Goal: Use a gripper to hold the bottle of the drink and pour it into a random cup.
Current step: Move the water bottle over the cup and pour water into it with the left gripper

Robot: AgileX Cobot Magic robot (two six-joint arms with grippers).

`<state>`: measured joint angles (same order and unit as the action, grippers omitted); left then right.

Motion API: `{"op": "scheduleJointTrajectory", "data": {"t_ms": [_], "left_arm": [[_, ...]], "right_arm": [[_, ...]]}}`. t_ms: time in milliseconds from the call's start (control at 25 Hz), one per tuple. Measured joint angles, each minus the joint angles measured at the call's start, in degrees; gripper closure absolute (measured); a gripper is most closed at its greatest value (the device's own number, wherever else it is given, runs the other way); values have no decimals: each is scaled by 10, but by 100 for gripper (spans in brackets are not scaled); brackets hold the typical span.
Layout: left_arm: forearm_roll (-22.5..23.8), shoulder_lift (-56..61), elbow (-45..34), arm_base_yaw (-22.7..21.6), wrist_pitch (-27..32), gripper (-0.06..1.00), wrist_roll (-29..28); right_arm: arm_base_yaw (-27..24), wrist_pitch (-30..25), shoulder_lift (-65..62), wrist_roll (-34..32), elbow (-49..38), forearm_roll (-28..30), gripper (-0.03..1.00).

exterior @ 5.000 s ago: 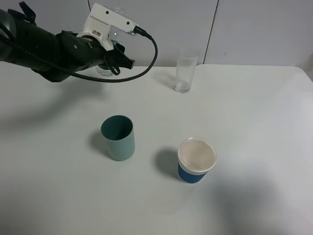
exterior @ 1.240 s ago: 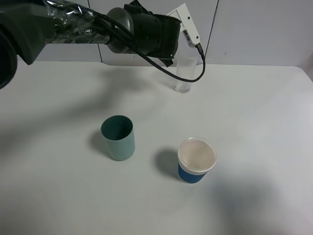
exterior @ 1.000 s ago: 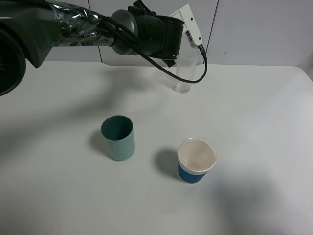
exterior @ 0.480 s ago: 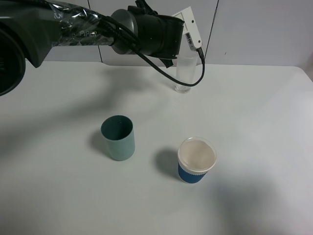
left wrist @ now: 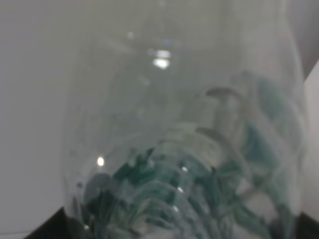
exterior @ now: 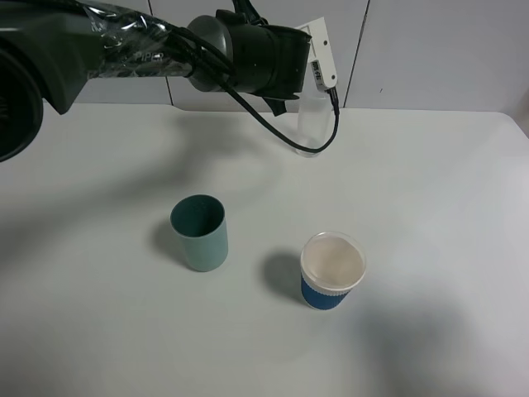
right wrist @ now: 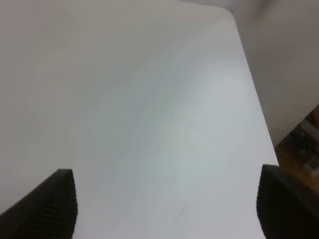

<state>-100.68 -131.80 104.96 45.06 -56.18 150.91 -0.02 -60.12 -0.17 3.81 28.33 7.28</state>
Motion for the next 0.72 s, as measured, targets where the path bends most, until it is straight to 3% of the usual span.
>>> {"op": "scheduleJointTrajectory", "data": {"t_ms": [720], "left_arm": [[2, -5, 1, -7, -10, 45, 0]], "right_arm": [[0, 0, 0, 0, 0, 0, 23]]}}
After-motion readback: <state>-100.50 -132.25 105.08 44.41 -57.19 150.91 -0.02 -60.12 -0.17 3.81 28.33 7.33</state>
